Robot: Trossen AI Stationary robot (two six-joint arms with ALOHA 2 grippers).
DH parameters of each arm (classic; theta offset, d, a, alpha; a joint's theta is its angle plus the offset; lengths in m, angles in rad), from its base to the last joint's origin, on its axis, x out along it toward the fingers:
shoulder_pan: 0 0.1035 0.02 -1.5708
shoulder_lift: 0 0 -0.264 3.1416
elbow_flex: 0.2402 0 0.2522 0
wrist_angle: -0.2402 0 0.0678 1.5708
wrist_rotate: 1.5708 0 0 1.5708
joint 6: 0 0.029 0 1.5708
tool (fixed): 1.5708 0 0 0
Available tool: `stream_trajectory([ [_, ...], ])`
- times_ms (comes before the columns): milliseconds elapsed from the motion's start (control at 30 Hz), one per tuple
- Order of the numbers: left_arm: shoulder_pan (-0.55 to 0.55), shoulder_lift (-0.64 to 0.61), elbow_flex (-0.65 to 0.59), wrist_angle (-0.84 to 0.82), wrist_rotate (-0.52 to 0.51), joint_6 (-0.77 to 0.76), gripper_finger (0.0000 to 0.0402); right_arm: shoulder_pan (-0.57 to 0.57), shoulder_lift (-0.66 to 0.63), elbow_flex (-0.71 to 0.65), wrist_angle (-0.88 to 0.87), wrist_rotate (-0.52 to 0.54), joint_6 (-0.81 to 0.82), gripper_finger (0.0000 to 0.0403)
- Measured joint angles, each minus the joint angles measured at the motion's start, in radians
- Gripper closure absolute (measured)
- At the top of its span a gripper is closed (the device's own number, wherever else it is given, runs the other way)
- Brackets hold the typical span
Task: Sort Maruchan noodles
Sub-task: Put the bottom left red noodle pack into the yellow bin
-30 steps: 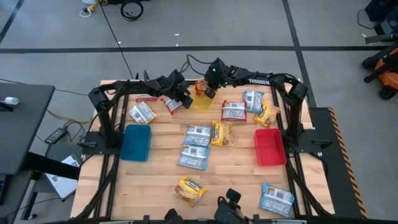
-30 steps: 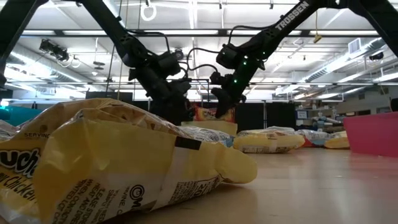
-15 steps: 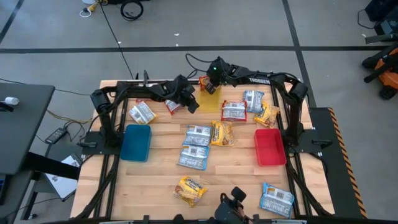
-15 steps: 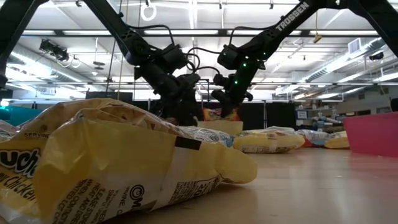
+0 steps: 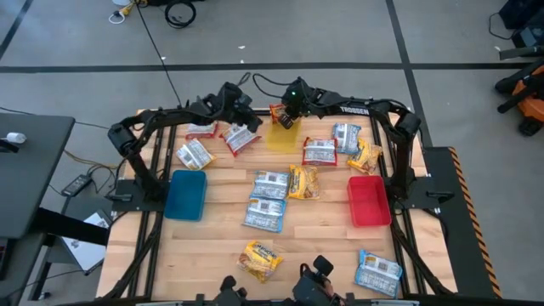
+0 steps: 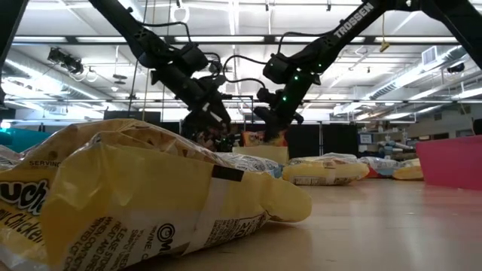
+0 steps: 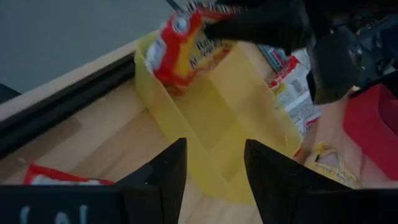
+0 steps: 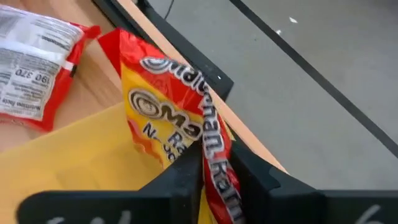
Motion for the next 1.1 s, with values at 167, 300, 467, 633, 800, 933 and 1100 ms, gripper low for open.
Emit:
stream_trajectory([
  [167, -0.009, -0.005, 0.000, -0.006, -0.015, 0.002, 0.0237, -0.005, 0.021, -0.001, 0.000, -0.020, -0.004, 0.0269],
  [300, -0.030, -0.005, 0.000, -0.027, -0.030, 0.012, 0.0237, -0.013, 0.006, -0.002, -0.013, -0.014, -0.005, 0.0232],
  [467, -0.038, -0.005, 0.000, -0.055, -0.048, 0.015, 0.0237, -0.029, -0.041, 0.027, -0.065, -0.013, -0.005, 0.0200],
  [633, -0.037, -0.005, 0.000, -0.090, -0.050, 0.014, 0.0237, -0.038, -0.087, 0.073, -0.198, -0.065, -0.045, 0.0182],
  [800, -0.064, -0.005, 0.000, -0.129, -0.067, 0.030, 0.0237, -0.030, -0.152, 0.075, -0.358, -0.143, -0.150, 0.0179],
  [933, -0.098, -0.001, 0.000, -0.178, -0.140, 0.054, 0.0237, -0.034, -0.166, 0.069, -0.479, -0.147, -0.211, 0.0180],
  [1100, -0.132, 0.039, -0.001, -0.184, -0.195, 0.031, 0.0237, -0.047, -0.160, -0.012, -0.459, -0.281, -0.118, 0.0180],
])
